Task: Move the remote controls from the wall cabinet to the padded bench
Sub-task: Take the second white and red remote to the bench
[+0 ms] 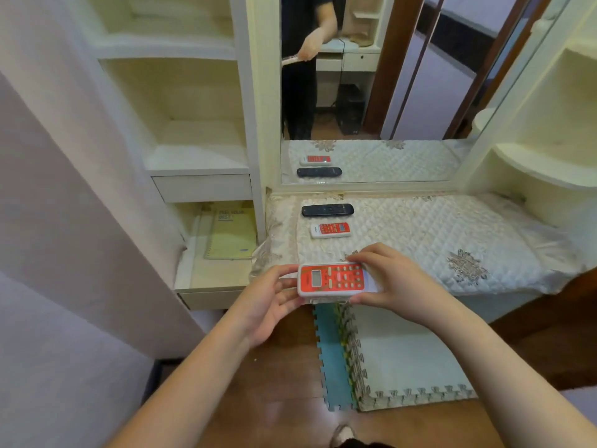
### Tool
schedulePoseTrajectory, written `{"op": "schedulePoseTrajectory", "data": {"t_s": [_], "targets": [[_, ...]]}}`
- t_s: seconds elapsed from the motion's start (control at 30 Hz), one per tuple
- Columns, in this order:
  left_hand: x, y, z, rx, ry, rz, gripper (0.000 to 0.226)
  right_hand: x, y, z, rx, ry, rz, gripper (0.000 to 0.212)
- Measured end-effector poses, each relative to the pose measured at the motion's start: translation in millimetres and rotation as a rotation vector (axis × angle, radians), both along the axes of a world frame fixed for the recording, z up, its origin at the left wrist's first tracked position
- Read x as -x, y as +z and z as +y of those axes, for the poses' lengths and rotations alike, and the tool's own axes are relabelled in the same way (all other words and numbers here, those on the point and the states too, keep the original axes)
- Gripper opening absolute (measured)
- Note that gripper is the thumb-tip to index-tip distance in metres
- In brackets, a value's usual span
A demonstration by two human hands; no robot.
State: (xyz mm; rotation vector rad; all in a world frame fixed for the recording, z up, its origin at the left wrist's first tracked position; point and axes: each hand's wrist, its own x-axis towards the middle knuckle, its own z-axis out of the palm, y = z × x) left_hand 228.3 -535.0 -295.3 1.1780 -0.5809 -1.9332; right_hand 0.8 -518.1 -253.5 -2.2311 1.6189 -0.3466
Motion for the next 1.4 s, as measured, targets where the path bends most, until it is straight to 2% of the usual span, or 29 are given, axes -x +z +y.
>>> {"op": "schedulePoseTrajectory", "data": {"t_s": [0.17,0.53,0.87,1.03,1.4], "targets": [[19.3,-19.5,-35.0,-0.044,0.03,-0.01,0.017,13.3,-22.1,-37.8,-0.033,0.0,0.014,0.07],[87.9,-70.1,-124.0,-0.16,0.109,-0.121,0.018,81.6,-89.2,-145.7,-0.12,0.058,0.0,0.07],[129.7,-101.0,-176.0,-0.185,0.054,-0.322,0.02,102.0,-162.6,-201.3,-0.159,0.049,-0.044,0.068],[129.8,-121.9,-193.0,-0.22,-0.009,-0.358,0.028,97.4,-197.3,-214.0,-0.266,0.03,-0.017,0.07],[111.7,-155.3,-228.4,-0.192,-0.155,-0.395,0.034,77.5,-229.5,-234.9,-0.243,-0.065,-0.019,0.065]]}}
